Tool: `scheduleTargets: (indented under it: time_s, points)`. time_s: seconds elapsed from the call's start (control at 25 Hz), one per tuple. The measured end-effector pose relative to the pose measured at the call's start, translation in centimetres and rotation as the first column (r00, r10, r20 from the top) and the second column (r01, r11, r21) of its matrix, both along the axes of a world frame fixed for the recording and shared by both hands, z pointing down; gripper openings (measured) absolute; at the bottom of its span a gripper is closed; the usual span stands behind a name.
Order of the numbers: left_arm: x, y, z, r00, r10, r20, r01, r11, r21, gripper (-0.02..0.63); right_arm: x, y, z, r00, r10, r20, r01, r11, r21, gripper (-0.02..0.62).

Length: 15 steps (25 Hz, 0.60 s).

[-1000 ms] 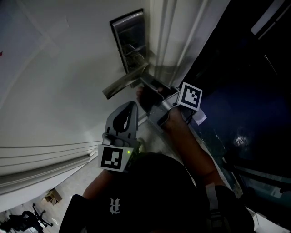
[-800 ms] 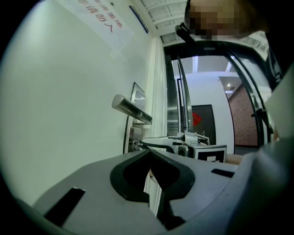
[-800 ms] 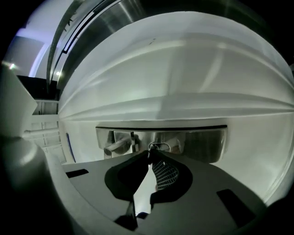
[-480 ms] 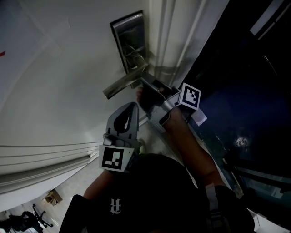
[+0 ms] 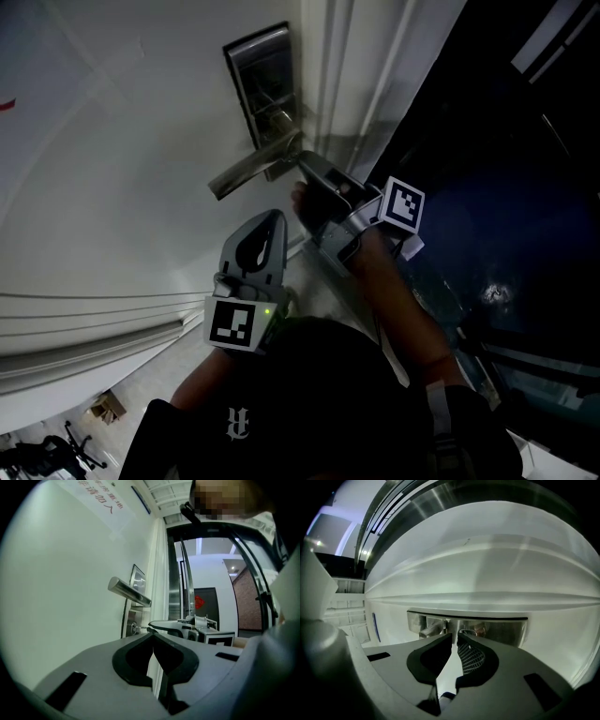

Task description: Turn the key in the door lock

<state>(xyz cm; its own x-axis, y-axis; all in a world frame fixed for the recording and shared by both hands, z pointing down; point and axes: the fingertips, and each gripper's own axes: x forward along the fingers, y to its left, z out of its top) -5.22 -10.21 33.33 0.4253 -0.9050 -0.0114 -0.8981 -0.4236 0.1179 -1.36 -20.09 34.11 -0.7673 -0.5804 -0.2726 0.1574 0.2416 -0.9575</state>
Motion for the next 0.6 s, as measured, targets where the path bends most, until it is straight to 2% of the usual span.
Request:
scheduleTargets:
  time_s: [0.08,0.16,0.24,0.32,0.44,0.48,0.52,0.56,0.6]
  points:
    - [0.2,0.1,-0.1,1.000,0.003,-0.001,-0.003,1.000,0.000,0.006,0.4,0.2,-0.5,0.999,0.012,-0.053,-0.010,0.999,0.048,0.023]
    - [0.4,0.1,-0.1,1.000,0.005,-0.001,-0.005,1.000,0.001,0.006,0.8,0.5,-1.1,0.988,0.036,-0.150,-0.015,0.990,0.140,0.023]
    - [0.5,0.2,-0.2,1.000,0.005,-0.002,-0.005,1.000,0.002,0.006,0.8,0.8,-2.1,0.963,0.068,-0.260,0.002,0.965,0.262,0.023]
    - [0.5,0.2,-0.2,1.000,0.004,-0.003,-0.004,1.000,0.003,0.006,0.4,1.2,-2.9,0.928,0.104,-0.359,0.040,0.927,0.372,0.023]
    - [0.4,0.3,-0.2,1.000,0.000,-0.002,0.000,1.000,0.003,0.006,0.0,1.9,-2.8,0.880,0.131,-0.457,0.095,0.893,0.440,0.023]
    - [0.4,0.3,-0.3,1.000,-0.001,-0.001,0.002,1.000,0.003,0.006,0.0,2.0,-2.6,0.853,0.156,-0.497,0.113,0.875,0.470,0.023]
    - [0.3,0.3,-0.3,1.000,-0.003,-0.001,0.003,1.000,0.004,0.006,-0.1,2.2,-2.6,0.812,0.203,-0.547,0.140,0.843,0.520,0.023]
    - [0.3,0.3,-0.3,1.000,-0.004,0.000,0.004,1.000,0.004,0.006,-0.1,2.3,-2.6,0.753,0.271,-0.600,0.176,0.795,0.581,0.023]
    - [0.2,0.3,-0.3,1.000,-0.005,0.000,0.005,1.000,0.004,0.006,-0.1,2.4,-2.7,0.678,0.356,-0.643,0.223,0.734,0.641,0.023]
